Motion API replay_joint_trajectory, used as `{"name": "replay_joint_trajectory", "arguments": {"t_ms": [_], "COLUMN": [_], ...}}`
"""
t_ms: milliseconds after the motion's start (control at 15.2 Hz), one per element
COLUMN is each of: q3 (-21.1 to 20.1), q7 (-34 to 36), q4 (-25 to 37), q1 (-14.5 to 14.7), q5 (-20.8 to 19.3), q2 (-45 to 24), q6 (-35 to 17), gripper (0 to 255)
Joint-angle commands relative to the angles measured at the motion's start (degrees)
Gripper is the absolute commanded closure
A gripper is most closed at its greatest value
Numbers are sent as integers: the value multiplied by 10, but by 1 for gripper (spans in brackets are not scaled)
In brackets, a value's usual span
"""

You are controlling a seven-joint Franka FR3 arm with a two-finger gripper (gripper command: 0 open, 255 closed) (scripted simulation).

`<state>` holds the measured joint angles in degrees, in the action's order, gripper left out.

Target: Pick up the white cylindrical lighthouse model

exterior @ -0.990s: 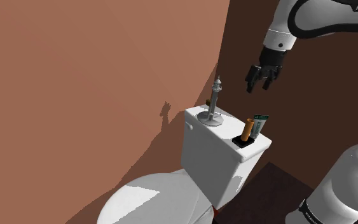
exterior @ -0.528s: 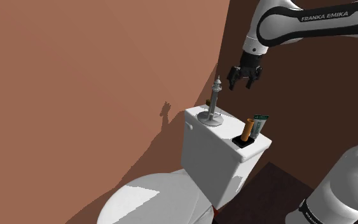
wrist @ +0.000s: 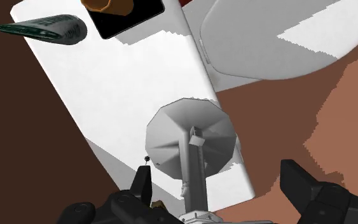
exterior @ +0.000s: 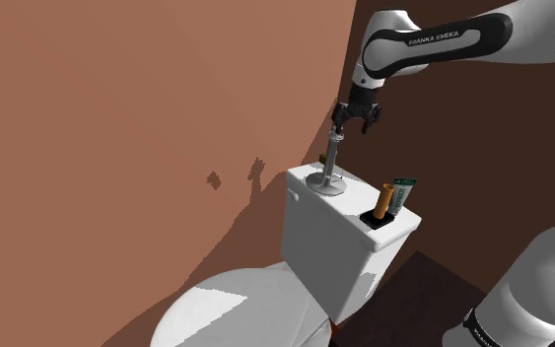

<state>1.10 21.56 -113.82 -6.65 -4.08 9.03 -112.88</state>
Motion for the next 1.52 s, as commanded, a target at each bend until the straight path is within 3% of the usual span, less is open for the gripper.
{"name": "replay_joint_trajectory", "arguments": {"t_ms": [0,396,990,1056,1452], "q3": [4,17,17,17,17], "q7": [12,42,46,46,47], "q4": [29,137,89,89,90], "q1": [-6,-18,-19,-19,-18], "q5": [-1,0,-2,-2,-2], "q2": [-39,-151,-159,-159,-159], "q6": [-13,-25,-81,-81,-81], "gripper": [0,0,0,255,255]}}
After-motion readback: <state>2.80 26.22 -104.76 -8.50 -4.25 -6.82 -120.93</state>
